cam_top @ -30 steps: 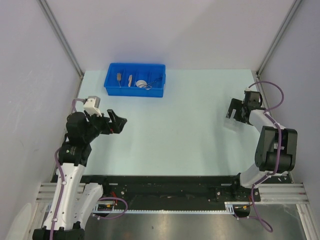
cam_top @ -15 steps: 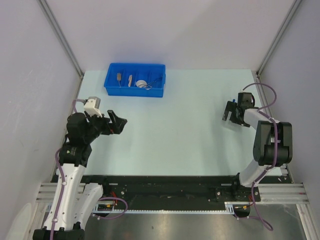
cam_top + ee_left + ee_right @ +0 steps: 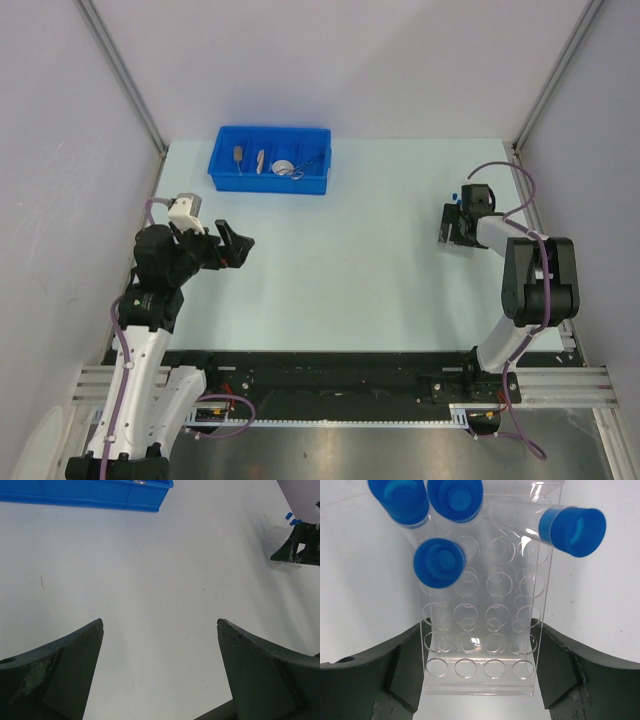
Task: Organize the chemistry lab equipment
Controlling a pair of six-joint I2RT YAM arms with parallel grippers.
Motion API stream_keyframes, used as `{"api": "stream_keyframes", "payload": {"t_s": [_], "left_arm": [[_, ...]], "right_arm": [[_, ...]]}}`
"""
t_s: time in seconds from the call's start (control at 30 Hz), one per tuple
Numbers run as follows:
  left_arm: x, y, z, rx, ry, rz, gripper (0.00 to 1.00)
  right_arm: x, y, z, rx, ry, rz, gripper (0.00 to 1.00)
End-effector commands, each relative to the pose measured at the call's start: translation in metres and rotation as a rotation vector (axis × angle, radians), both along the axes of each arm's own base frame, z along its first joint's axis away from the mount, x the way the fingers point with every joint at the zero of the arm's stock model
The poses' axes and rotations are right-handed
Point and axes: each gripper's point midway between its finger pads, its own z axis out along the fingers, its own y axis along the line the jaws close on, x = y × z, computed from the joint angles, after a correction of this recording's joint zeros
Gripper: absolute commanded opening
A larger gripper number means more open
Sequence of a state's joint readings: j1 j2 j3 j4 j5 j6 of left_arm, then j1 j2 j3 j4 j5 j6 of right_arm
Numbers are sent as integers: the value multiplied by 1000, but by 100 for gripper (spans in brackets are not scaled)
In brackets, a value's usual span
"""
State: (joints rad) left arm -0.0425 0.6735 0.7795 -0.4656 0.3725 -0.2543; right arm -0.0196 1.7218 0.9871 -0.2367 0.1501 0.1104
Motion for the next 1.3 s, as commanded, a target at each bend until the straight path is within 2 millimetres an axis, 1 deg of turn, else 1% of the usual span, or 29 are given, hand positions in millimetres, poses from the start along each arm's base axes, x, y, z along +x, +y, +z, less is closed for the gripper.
{"api": "stream_keyframes", "payload": {"t_s": [0.0, 0.17, 0.23, 0.27, 0.3, 0.33, 0.37, 0.4, 0.47, 0.5, 0.53, 0.57, 0.6, 0.63, 0.67, 0.7, 0.73, 0.77, 0.8, 0.83, 0.87, 0.9, 0.93, 0.97, 1.0, 1.03, 1.07, 1.13, 1.27], "left_arm": [[3, 1, 4, -3, -17, 1, 100], [6, 2, 2, 3, -6, 8, 100], [7, 3, 1, 3, -1, 12, 100], [8, 3, 0, 4, 0, 14, 100], [9, 3, -1, 4, 4, 17, 100], [9, 3, -2, -2, 8, 19, 100], [10, 2, -3, -4, 12, 19, 100], [10, 2, -3, -8, 12, 18, 100], [12, 2, -6, -16, 22, 20, 100], [13, 2, -7, -18, 24, 22, 100], [14, 1, -6, -22, 24, 19, 100], [15, 1, -7, -22, 26, 19, 100], [16, 1, -7, -22, 27, 21, 100], [16, 1, -7, -22, 29, 19, 100], [17, 1, -7, -19, 31, 18, 100], [18, 1, -8, -17, 33, 21, 100], [18, 1, -7, -14, 33, 18, 100], [18, 1, -7, -11, 32, 17, 100], [19, 2, -8, -9, 33, 18, 100], [19, 2, -10, -5, 39, 18, 100], [18, 2, -10, -6, 37, 17, 100], [19, 1, -11, -6, 41, 15, 100], [19, 1, -13, -6, 45, 15, 100], [19, 1, -14, -6, 48, 15, 100], [18, 1, -14, -7, 48, 12, 100], [18, 1, -16, -9, 53, 11, 100], [18, 1, -16, -9, 52, 11, 100], [17, 1, -19, -9, 60, 11, 100], [17, 1, -21, -7, 62, 12, 100]], "right_arm": [[41, 22, 48, -28, -182, 85, 36], [64, 65, 60, 51, -211, 165, 33], [69, 93, 56, 83, -198, 210, 33], [79, 103, 67, 93, -225, 227, 33], [81, 122, 68, 104, -227, 261, 33], [86, 133, 60, 119, -209, 271, 33], [97, 146, 72, 133, -237, 284, 33], [101, 156, 70, 147, -228, 294, 33], [106, 181, 51, 171, -185, 308, 34], [119, 190, 65, 180, -207, 308, 33], [120, 202, 62, 188, -195, 317, 34], [125, 210, 47, 198, -165, 301, 34], [134, 218, 57, 199, -181, 298, 33], [137, 228, 56, 200, -181, 306, 33], [138, 233, 46, 196, -161, 300, 34], [149, 238, 57, 188, -194, 290, 34], [152, 241, 57, 181, -196, 287, 34], [152, 246, 48, 174, -177, 283, 34], [157, 246, 49, 172, -185, 268, 34], [166, 251, 60, 180, -214, 264, 35], [168, 253, 58, 176, -203, 263, 36], [171, 255, 43, 176, -178, 261, 36], [182, 261, 55, 186, -208, 265, 37], [183, 263, 50, 184, -191, 270, 37], [184, 265, 33, 178, -165, 271, 38], [188, 267, 33, 172, -170, 283, 38], [196, 270, 43, 168, -196, 286, 39], [201, 270, 30, 131, -190, 291, 41], [209, 269, 31, 108, -207, 293, 44]]}}
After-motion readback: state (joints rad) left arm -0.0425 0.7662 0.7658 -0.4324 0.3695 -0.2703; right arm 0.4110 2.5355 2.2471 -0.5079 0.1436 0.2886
